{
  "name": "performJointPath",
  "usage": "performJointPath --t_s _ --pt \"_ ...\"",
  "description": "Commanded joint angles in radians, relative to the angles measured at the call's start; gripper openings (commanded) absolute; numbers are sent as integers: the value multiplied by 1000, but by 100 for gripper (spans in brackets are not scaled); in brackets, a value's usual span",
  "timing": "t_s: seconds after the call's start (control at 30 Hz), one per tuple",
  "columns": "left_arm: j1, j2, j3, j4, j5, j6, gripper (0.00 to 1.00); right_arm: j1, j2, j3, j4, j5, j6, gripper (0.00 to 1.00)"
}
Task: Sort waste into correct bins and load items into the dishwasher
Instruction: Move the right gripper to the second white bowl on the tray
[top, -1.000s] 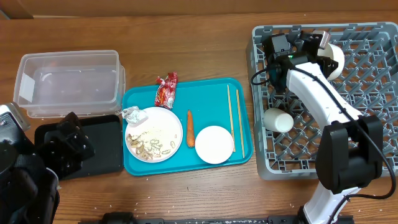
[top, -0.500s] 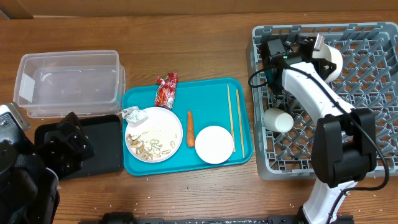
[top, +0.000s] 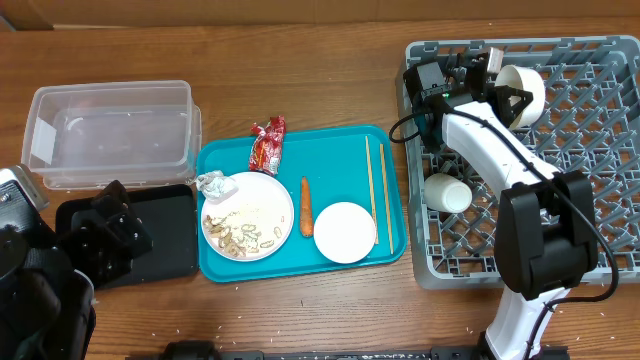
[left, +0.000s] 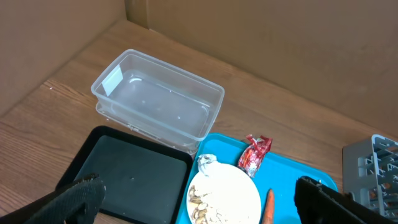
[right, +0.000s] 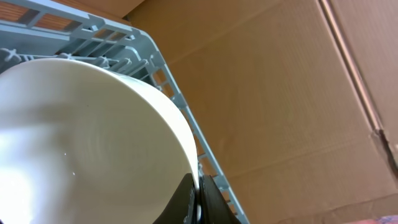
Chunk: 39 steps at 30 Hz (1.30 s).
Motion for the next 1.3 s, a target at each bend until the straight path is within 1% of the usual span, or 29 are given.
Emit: performJointPath --t_s 0.0,0.1,0.43,0.47,0.5,0.53,0.57,0.63,0.67,0.73,0.8,0.9,1.03,1.1,1.27 --pt "-2 1 8 3 -21 8 100 -18 9 3 3 39 -8 4" --pt "-5 1 8 3 -21 8 100 -10 9 2 -15 -27 -6 4" --pt "-5 1 8 3 -21 8 100 13 10 -58 -16 -55 0 5" --pt "-5 1 8 3 -21 8 100 18 10 -60 -21 -56 0 7" --pt "-5 1 8 3 -21 8 100 27 10 -60 -27 -55 0 10" --pt "-5 1 8 3 -21 8 100 42 7 -59 -27 -52 0 16" --pt "-5 1 8 3 -21 8 100 62 3 -56 -29 -51 -1 31" --pt "-5 1 8 3 -21 8 100 100 -11 -47 -32 -56 -1 67" --pt "-5 1 8 3 -21 8 100 122 -21 -39 -43 -62 -1 74" --pt "-5 1 8 3 -21 8 100 157 -43 -21 -63 -88 -2 82" --pt "-5 1 8 3 -21 8 100 181 -73 -2 -80 -148 -8 84" --pt "-5 1 8 3 -21 8 100 198 -118 28 -119 -307 -8 84" --pt "-5 1 8 3 -21 8 100 213 -185 97 -217 -602 -2 81" --pt "-5 1 8 3 -21 8 100 220 -219 142 -265 -815 0 80" --pt "-5 1 8 3 -21 8 100 229 -300 190 -301 -1476 -1 74"
